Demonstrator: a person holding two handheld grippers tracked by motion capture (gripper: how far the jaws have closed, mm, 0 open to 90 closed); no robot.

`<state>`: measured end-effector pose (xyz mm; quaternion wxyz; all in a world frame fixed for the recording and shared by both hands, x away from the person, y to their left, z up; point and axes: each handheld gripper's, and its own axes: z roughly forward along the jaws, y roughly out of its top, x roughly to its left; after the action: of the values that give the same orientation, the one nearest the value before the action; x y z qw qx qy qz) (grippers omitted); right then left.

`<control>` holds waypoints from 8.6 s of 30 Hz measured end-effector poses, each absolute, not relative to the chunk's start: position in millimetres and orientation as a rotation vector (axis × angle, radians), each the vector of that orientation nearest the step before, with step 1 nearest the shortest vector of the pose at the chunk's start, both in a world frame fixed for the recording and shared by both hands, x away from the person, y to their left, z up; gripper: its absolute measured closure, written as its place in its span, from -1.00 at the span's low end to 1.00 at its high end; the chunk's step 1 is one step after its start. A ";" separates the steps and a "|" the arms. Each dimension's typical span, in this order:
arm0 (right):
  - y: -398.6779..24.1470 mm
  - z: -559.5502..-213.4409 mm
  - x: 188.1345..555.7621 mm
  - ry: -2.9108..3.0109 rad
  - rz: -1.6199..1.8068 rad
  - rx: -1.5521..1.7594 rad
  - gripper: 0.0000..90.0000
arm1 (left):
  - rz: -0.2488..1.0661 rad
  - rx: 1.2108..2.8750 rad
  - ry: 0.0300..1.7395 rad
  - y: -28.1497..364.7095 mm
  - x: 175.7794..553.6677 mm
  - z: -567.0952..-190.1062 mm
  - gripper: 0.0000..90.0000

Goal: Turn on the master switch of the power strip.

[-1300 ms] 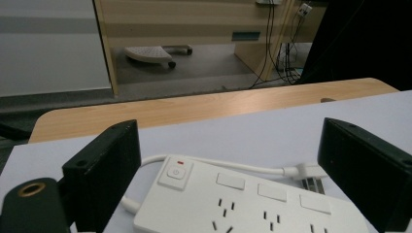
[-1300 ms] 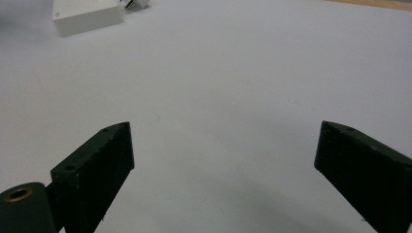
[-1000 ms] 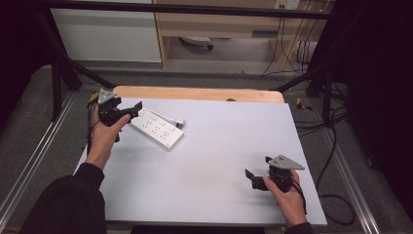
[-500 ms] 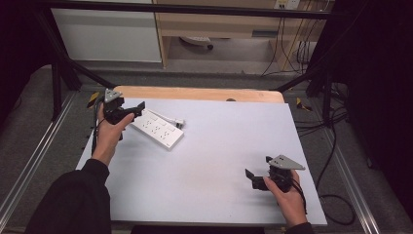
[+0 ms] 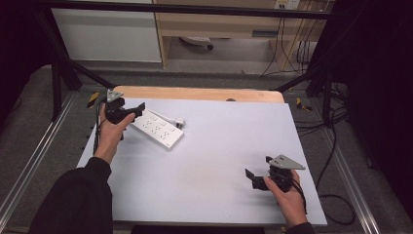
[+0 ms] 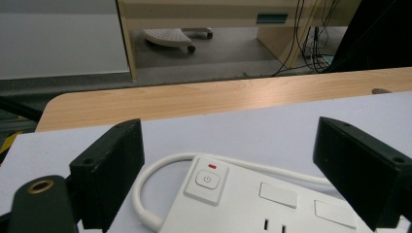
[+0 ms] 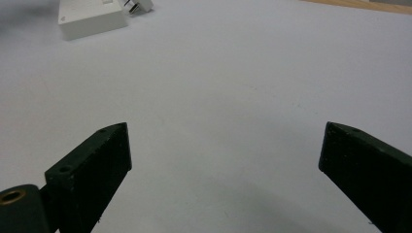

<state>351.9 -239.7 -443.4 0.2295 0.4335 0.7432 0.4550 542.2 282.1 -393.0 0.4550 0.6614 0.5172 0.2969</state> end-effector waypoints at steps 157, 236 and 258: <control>-241.7 -443.6 350.0 2.037 1.243 1.219 -0.90 | 0.649 1.809 1.334 277.3 578.5 -438.5 1.00; -242.1 -442.3 349.2 2.039 1.261 1.222 -0.91 | 0.686 1.819 1.303 265.8 573.1 -430.2 1.00; -241.1 -441.4 349.4 2.037 1.268 1.216 -0.91 | 0.641 1.759 1.260 261.1 558.6 -414.4 0.52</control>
<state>349.4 -241.1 -441.4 0.2239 0.4406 0.7381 0.4593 558.6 261.1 -414.4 0.4282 0.7044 0.5045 0.2567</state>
